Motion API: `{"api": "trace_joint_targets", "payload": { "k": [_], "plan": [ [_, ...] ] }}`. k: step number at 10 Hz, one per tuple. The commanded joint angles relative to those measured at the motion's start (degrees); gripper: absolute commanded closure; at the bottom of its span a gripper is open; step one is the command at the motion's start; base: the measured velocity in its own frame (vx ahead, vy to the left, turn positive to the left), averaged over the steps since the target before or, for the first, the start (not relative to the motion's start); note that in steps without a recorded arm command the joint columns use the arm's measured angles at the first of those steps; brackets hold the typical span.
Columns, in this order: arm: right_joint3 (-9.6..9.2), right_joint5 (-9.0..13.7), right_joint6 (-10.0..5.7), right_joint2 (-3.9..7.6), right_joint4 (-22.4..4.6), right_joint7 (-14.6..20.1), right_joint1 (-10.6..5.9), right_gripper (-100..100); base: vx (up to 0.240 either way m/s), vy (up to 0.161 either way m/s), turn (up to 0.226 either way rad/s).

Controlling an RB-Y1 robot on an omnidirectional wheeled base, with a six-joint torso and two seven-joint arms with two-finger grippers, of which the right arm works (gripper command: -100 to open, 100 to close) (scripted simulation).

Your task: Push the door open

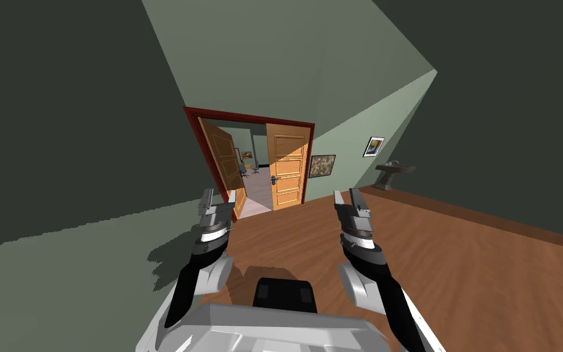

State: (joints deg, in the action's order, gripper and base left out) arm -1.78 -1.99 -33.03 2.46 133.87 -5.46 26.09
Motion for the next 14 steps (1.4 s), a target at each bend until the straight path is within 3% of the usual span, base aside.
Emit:
{"api": "trace_joint_targets", "payload": {
  "k": [1, 7, 12, 14],
  "plan": [
    [-0.86, 0.07, 0.26, 0.21, -1.20, 0.32, -0.72, -100, 0.100, -0.003, -0.091],
    [-4.60, 0.36, 1.38, 0.92, -6.39, 1.70, -3.87, -100, 0.177, 0.038, -0.079],
    [-9.16, 0.71, 2.74, 1.57, -12.70, 3.38, -7.69, -100, 0.151, 0.049, -0.112],
    [-11.78, 0.91, 3.53, 1.89, -16.35, 4.35, -9.89, -100, 0.146, 0.071, -0.156]
  ]
}}
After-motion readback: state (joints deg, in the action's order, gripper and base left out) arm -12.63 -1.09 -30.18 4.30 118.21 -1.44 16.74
